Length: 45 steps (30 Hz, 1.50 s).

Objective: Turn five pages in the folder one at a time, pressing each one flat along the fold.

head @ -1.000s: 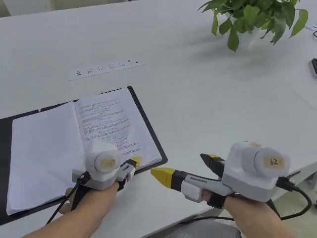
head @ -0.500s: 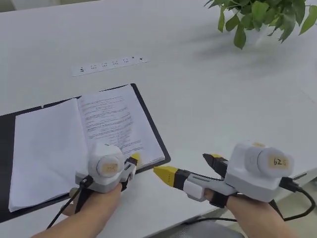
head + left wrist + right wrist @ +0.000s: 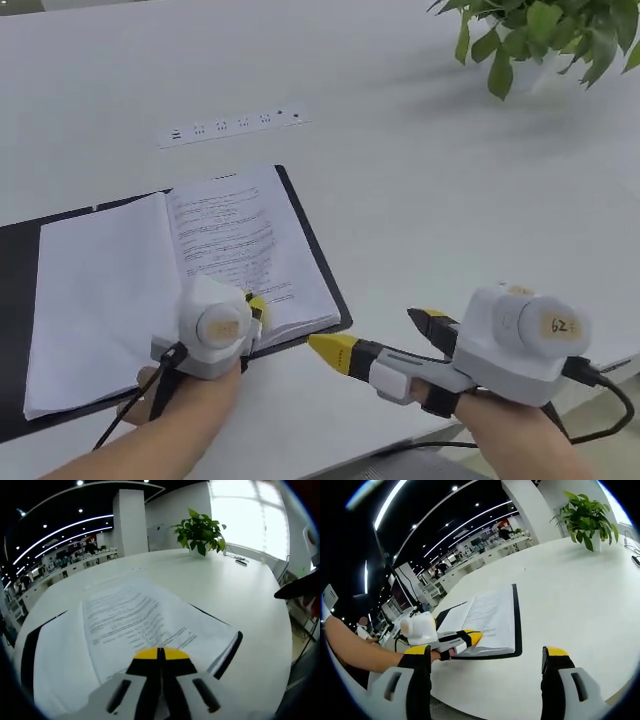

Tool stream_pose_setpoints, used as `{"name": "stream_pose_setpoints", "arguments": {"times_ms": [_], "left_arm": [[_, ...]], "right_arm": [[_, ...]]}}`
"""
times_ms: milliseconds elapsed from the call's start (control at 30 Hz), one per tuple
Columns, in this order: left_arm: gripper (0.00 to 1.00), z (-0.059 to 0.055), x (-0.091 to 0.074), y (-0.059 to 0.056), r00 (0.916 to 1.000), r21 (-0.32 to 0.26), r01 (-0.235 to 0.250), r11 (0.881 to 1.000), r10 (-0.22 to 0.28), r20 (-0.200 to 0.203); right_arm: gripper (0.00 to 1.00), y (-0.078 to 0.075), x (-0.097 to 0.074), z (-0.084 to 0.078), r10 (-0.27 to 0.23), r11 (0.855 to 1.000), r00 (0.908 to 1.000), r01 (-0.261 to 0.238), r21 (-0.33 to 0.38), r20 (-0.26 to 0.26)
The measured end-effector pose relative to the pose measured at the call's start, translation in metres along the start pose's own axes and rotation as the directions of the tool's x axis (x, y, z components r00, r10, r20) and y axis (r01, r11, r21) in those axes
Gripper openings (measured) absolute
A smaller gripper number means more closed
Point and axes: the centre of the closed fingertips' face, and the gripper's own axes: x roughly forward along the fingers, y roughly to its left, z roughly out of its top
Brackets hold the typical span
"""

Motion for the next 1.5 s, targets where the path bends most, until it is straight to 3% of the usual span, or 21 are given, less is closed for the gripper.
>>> {"name": "stream_pose_setpoints", "arguments": {"times_ms": [267, 467, 733, 967, 1500], "left_arm": [[0.0, -0.001, 0.001, -0.001, 0.9998, -0.029, 0.012, 1.0, -0.012, 0.013], [0.0, -0.001, 0.002, 0.0, 0.9996, -0.039, 0.015, 0.999, -0.015, 0.022], [0.0, -0.001, 0.001, 0.0, 0.9994, -0.044, 0.018, 0.999, -0.017, 0.029], [0.0, -0.001, 0.001, 0.0, 0.9993, -0.049, 0.015, 0.999, -0.013, 0.036], [0.0, -0.001, 0.002, 0.001, 0.9994, -0.061, 0.013, 0.998, -0.011, 0.033]], "right_arm": [[0.79, 0.004, 0.033, 0.009, 0.05, 0.998, 0.9986, -0.051, -0.045, -0.018], [0.59, -0.005, 0.075, 0.019, 0.087, 0.993, 0.9956, -0.089, -0.074, -0.036], [0.48, -0.02, 0.114, 0.023, 0.094, 0.992, 0.9926, -0.1, -0.074, -0.076], [0.42, -0.027, 0.132, 0.023, 0.098, 0.993, 0.9907, -0.104, -0.061, -0.094], [0.37, -0.04, 0.154, 0.022, 0.096, 0.994, 0.9873, -0.102, -0.037, -0.126]]}}
